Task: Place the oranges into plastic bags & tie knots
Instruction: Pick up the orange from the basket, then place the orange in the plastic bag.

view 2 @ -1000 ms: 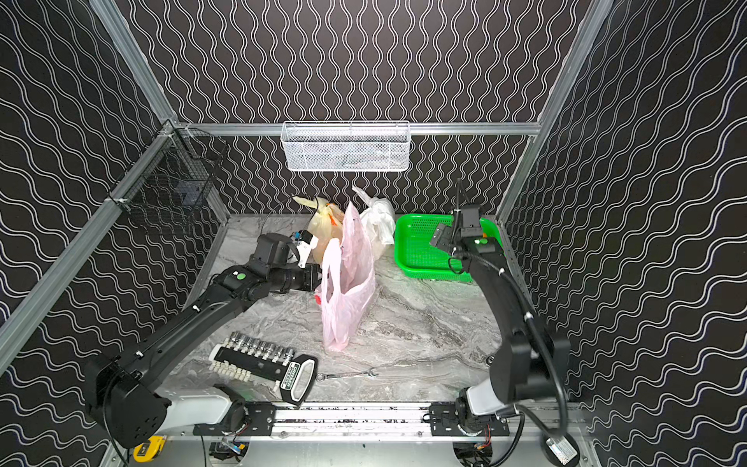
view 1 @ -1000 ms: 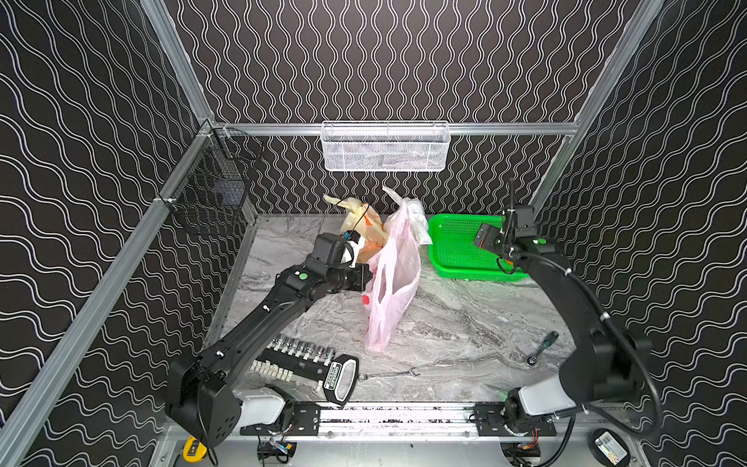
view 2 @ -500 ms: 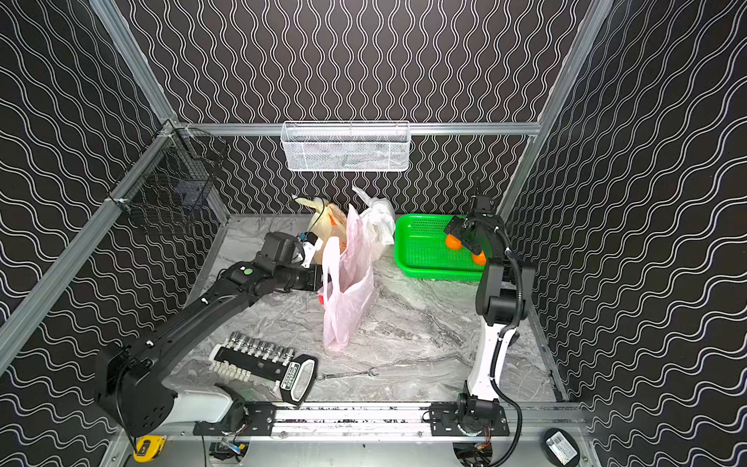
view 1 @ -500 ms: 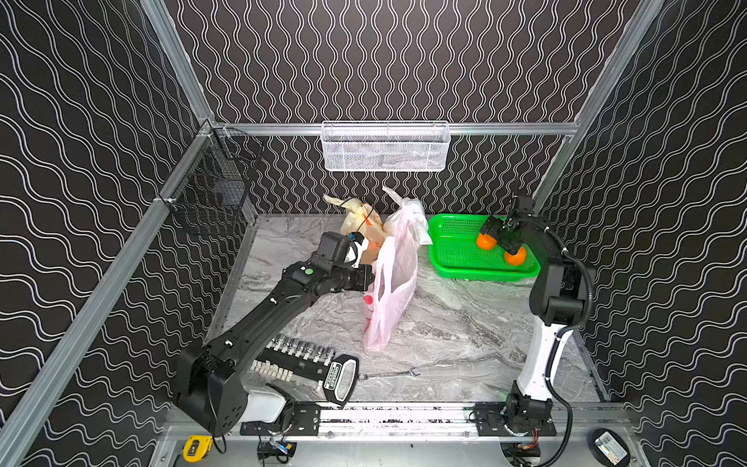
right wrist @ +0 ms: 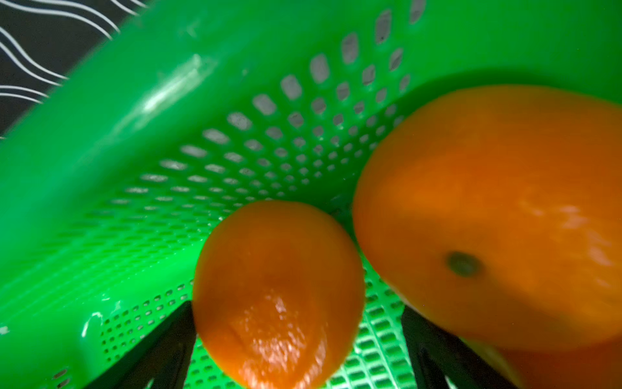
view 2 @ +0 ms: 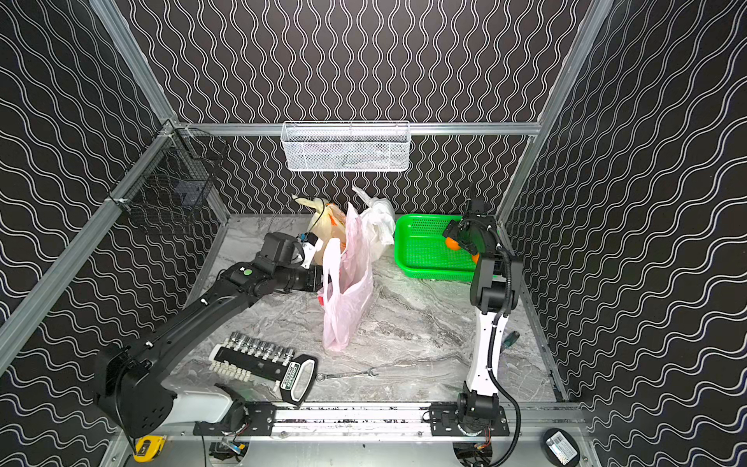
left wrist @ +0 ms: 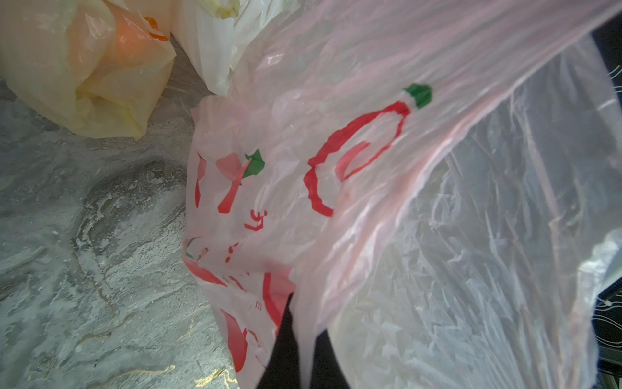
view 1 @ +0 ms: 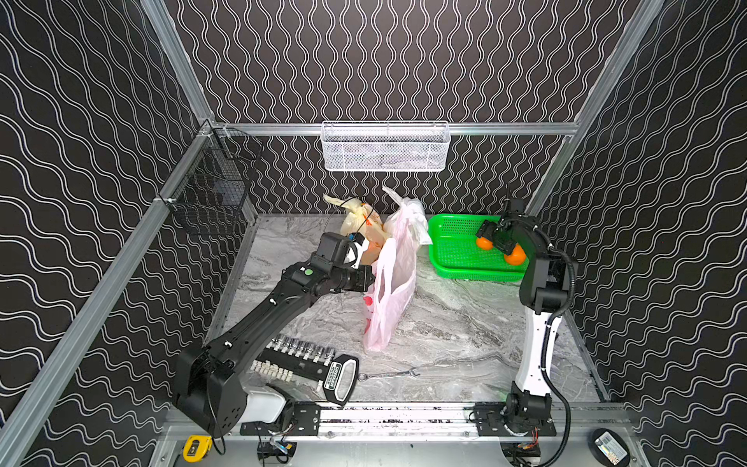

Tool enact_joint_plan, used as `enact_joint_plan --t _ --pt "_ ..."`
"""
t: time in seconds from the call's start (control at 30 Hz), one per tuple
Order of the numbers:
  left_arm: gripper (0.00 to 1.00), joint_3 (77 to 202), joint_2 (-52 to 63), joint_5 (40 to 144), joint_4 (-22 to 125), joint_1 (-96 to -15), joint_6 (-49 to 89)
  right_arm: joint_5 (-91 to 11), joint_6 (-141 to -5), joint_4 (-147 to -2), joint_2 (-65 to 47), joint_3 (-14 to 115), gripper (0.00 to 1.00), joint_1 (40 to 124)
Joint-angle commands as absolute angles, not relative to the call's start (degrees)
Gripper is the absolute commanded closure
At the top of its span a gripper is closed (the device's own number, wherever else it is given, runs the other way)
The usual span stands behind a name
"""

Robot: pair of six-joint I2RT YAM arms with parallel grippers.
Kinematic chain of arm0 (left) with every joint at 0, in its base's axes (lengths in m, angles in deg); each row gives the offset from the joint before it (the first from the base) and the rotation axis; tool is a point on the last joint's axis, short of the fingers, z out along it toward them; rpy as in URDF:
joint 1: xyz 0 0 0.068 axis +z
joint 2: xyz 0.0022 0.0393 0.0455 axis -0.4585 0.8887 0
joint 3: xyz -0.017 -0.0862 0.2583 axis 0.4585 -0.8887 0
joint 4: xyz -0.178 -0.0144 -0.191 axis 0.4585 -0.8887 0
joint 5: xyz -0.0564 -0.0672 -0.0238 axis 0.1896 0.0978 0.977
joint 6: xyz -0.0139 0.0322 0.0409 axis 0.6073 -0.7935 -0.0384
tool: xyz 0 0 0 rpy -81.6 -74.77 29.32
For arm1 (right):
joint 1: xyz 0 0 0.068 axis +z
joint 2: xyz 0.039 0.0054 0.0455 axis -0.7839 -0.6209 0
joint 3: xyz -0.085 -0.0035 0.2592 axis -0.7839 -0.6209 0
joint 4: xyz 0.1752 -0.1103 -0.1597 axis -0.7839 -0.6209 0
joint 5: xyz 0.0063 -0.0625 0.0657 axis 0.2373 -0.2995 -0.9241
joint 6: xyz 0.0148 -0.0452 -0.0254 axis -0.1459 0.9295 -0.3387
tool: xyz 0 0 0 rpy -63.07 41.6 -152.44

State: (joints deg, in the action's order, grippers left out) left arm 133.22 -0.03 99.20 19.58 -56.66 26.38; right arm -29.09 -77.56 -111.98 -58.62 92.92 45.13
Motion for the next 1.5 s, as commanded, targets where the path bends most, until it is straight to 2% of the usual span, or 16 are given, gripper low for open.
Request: enact_joint_plan --t 0.0,0.23,0.4,0.47,0.63,0.83,0.93,1.03,1.2,1.3,1.47 --pt "1.00 133.50 -0.18 99.83 19.65 -56.61 25.20 -27.73 -75.79 -113.17 -60.14 94.97 0.08 45.11" --pt "1.00 133.14 -0.86 100.07 20.29 -56.58 26.31 -27.48 -75.89 -113.63 -60.83 96.00 0.25 45.11" --pt "1.00 132.84 -0.47 104.65 22.63 -55.67 28.53 -27.37 -76.82 -111.60 -55.96 91.36 0.38 45.11" --pt "1.00 132.04 -0.70 106.68 24.72 -55.30 29.68 -27.52 -77.19 -110.30 -53.00 88.65 0.40 45.11" --pt "1.00 130.17 -0.72 111.21 30.38 -53.80 32.39 -30.83 -78.95 -110.14 -43.41 80.33 0.43 45.29" --pt "1.00 128.50 -0.89 114.06 35.55 -52.35 35.11 -43.66 -82.25 -103.75 -21.22 57.22 0.46 48.47" --pt "1.00 127.84 -1.14 115.02 38.26 -52.02 36.09 -47.49 -82.50 -103.42 -8.93 50.12 0.49 53.34" --pt "1.00 128.16 -0.62 114.97 38.32 -51.89 36.04 -46.21 -81.91 -104.41 1.08 47.85 0.49 62.74" --pt "1.00 127.52 -0.45 113.32 38.02 -51.70 36.38 -47.39 -87.35 -96.89 11.92 44.19 0.49 76.07" --pt "1.00 126.81 -0.10 114.38 39.63 -51.70 37.14 -48.69 -88.33 -91.42 12.58 43.46 0.49 82.32" --pt "1.00 126.01 -0.19 113.88 39.50 -51.62 37.07 -49.83 -86.77 -92.23 3.17 47.80 0.50 86.03"
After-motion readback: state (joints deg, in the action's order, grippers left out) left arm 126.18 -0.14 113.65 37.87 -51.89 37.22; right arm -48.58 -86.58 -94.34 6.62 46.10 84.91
